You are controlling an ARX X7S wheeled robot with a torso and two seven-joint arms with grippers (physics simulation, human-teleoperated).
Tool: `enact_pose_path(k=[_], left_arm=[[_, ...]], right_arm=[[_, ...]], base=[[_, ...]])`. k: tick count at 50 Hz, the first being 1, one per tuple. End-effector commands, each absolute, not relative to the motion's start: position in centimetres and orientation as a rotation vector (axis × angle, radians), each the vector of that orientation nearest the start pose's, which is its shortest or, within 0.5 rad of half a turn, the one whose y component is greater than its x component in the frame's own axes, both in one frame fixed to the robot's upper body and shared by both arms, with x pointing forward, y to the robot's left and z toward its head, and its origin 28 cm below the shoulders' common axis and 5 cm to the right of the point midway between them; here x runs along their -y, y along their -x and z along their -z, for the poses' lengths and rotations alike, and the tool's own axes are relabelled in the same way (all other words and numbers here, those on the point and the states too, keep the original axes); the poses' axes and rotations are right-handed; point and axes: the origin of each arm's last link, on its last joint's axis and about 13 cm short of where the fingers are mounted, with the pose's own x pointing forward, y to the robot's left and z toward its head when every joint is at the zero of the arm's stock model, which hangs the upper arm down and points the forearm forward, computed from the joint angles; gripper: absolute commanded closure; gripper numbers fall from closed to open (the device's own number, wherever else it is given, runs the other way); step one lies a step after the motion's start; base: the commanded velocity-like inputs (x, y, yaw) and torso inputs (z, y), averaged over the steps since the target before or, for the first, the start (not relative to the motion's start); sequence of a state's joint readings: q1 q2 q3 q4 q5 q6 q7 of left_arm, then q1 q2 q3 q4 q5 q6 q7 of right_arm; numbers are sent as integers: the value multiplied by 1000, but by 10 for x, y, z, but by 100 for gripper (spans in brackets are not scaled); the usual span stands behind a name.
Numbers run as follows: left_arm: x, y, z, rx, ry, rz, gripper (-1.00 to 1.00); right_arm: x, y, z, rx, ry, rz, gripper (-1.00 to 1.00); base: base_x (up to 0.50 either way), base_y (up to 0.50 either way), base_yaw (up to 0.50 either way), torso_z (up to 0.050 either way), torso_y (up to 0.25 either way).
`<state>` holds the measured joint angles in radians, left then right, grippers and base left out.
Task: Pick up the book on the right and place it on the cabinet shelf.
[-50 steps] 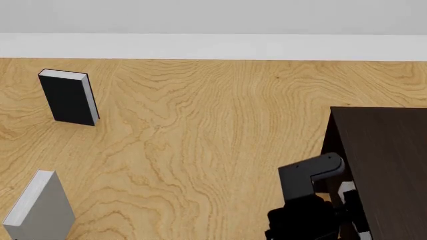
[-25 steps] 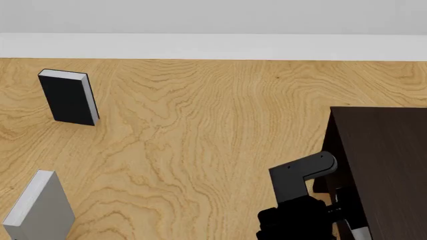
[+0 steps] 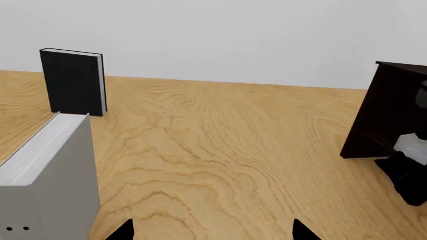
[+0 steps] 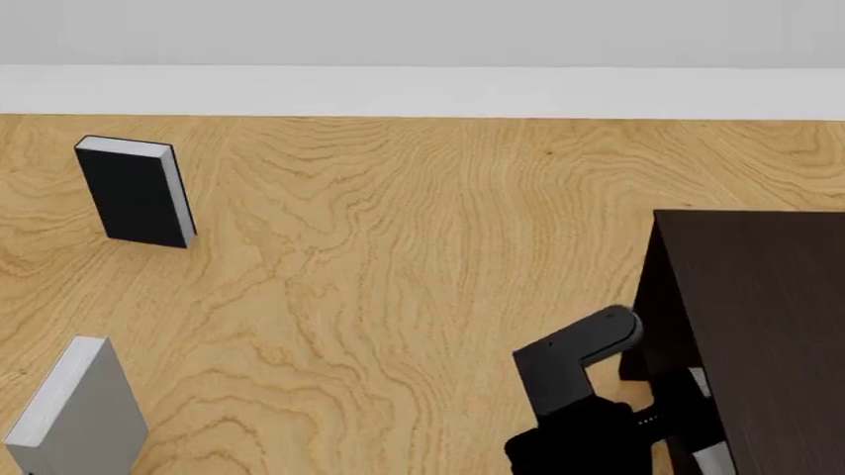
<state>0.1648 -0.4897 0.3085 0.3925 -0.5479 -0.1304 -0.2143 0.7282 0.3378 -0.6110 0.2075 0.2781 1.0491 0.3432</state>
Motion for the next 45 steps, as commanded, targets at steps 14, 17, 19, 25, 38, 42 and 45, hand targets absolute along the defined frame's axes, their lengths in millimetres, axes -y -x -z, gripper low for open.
enact_pose_path(k=[14,17,19,25,38,42,45], left_arm=[[-225,-155,-49,-110,115,245,-100],[-225,-155,-49,-110,114,244,-100],[-226,-155,-49,-110,114,244,-100],[-226,-156,-48,-110,113,244,-100],[-226,-157,-49,-109,110,243,-100],[-226,-157,-49,-108,109,243,-100],[-226,-157,-49,-107,110,240,-100]], right_arm=[[48,-307,-129,-332,503,-231,-100],[46,-306,-130,-325,501,-242,-100],[45,-305,-130,-321,508,-247,-100],[43,-303,-136,-300,513,-263,-100],[51,-294,-158,-230,500,-206,-100],[55,-288,-164,-207,486,-180,-100],[60,-283,-168,-184,465,-152,-100]], base=[[1,5,10,0,2],[0,3,0,0,0],[0,2,0,0,0],[0,0,0,0,0],[0,0,0,0,0],[0,0,0,0,0],[0,0,0,0,0]])
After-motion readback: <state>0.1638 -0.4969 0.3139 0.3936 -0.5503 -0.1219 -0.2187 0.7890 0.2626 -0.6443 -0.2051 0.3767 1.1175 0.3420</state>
